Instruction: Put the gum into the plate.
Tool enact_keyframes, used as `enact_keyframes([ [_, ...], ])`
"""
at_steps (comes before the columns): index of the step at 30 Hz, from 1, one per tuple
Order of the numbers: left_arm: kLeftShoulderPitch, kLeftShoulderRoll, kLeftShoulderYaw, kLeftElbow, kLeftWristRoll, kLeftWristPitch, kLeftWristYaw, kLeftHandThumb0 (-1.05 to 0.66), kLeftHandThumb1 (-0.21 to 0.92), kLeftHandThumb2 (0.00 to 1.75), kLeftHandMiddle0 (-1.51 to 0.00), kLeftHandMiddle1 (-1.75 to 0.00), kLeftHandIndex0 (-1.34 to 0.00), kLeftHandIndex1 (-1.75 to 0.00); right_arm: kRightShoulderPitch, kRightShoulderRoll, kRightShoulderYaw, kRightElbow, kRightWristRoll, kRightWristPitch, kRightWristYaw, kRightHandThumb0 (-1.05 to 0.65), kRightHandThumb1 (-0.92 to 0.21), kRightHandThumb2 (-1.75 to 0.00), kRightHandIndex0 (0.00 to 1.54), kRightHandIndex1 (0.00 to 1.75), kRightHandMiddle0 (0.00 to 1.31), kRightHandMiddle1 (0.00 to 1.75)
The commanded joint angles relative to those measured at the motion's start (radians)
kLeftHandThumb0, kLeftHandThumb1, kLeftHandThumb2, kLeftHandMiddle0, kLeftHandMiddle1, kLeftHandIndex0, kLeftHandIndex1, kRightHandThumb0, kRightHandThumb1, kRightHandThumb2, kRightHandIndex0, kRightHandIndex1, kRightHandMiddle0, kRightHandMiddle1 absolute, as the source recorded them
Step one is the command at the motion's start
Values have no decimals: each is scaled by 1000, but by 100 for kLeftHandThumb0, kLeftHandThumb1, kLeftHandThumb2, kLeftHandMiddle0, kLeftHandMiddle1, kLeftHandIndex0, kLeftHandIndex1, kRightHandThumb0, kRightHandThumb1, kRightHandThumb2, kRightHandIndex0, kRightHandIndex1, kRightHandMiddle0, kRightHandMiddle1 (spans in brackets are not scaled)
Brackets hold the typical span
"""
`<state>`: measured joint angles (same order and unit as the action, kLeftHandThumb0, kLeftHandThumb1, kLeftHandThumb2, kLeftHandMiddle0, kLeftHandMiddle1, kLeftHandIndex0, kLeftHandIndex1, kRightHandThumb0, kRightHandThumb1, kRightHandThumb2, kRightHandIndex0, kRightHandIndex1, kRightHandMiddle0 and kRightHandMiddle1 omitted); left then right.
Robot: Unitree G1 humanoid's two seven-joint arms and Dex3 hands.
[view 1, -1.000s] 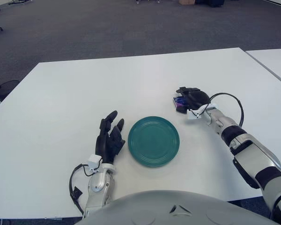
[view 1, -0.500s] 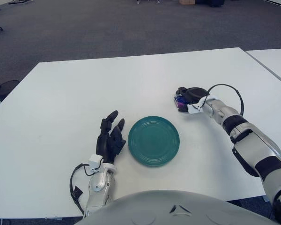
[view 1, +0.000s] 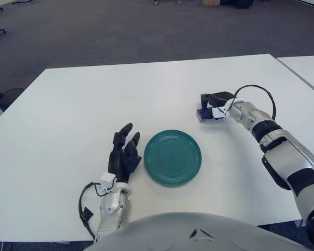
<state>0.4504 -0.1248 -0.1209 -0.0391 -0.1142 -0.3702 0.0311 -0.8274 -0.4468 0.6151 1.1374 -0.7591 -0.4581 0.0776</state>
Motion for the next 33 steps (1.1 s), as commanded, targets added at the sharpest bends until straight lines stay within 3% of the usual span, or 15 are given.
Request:
enact_keyframes([
  [1, 4, -38, -10, 16, -6, 17, 9, -76, 92, 80, -57, -4, -11, -85, 60, -45, 17, -8, 2, -50, 79, -51, -92, -55, 73, 174, 54, 174],
  [6, 8, -36, -9, 10, -5, 21, 13, -77, 92, 81, -55, -3, -10, -85, 93, -106, 14, -117, 14, -116, 165, -50, -92, -56, 78, 175, 57, 175],
  [13, 2, -39, -6, 20, -21, 20, 9, -77, 92, 81, -56, -3, -11, -86, 114, -142, -22, -277, 61, -102, 265, -47, -92, -58, 81, 175, 59, 175],
  [14, 1, -39, -5, 22, -23, 20, 8, -77, 92, 80, -56, -3, -11, -86, 113, -139, -27, -286, 63, -94, 268, -46, -87, -64, 80, 175, 54, 175],
  [16, 0, -40, -5, 24, -29, 19, 7, -76, 92, 80, -57, -4, -10, -86, 96, -118, -46, -292, 70, -67, 253, -42, -74, -78, 79, 175, 44, 175],
  [19, 0, -37, -5, 25, -34, 17, 6, -76, 92, 79, -57, -4, -10, -86, 96, -95, -82, -328, 78, -36, 195, -40, -68, -85, 77, 175, 39, 175],
  [26, 1, -24, 5, 20, -36, 16, 7, -76, 92, 80, -57, -4, -10, -86, 107, -83, -157, -452, 132, -68, 144, -40, -62, -93, 78, 175, 39, 175],
  [33, 6, -8, 10, 8, -30, 20, 0, -77, 92, 82, -56, -4, -10, -86, 180, -75, -241, -718, 208, -51, 150, -41, -58, -98, 84, 175, 42, 175],
])
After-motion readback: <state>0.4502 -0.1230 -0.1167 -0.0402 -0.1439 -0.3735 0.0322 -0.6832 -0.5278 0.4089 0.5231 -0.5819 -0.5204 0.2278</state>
